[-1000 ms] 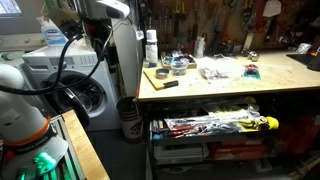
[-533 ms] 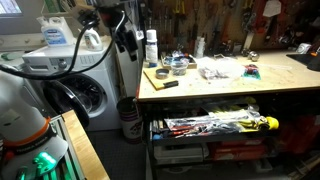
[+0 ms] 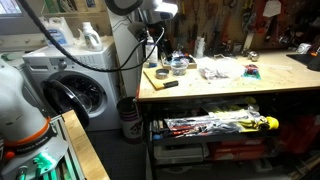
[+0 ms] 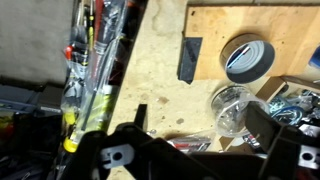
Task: Pick up the clear lunch box and put it on the wooden board, pick up the object from the clear lunch box and put it on the table, pick up the silver bowl and put it in the clear lunch box
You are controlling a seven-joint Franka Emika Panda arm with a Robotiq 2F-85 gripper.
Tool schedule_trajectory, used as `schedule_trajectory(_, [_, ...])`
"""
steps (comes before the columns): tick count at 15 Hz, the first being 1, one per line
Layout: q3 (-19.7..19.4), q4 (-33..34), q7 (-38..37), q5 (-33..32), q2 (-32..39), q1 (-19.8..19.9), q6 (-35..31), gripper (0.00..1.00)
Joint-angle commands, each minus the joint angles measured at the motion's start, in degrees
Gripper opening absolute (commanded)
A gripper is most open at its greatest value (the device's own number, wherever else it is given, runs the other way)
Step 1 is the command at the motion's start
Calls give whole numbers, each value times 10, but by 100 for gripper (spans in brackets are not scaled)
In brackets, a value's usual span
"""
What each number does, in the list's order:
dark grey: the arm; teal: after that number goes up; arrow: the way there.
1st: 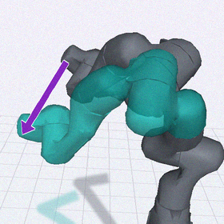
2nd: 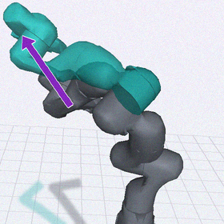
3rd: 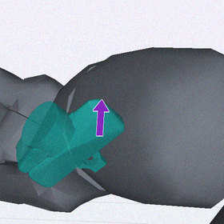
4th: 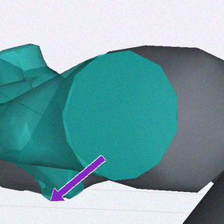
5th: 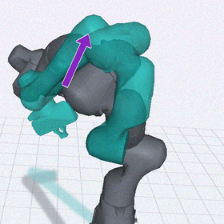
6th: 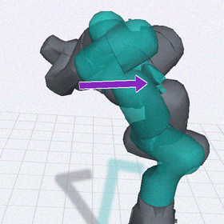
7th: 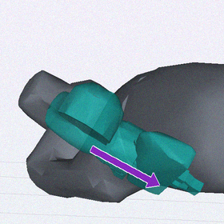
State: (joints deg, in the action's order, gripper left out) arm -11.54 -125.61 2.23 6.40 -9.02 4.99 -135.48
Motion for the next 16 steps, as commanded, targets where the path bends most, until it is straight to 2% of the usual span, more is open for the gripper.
schedule_trajectory(1, [18,21,-9,13,29,5,-1,100])
schedule_trajectory(3, [26,48,-21,19,63,0,-2,100])
schedule_trajectory(6, [24,57,-22,20,69,2,-1,100])
schedule_trajectory(8, [31,79,-85,31,93,0,6,100])
schedule_trajectory(9, [36,93,-142,16,108,-1,10,100])
schedule_trajectory(12, [47,138,-256,6,152,-7,39,100])
schedule_trajectory(16, [45,204,-381,3,217,-14,83,100])
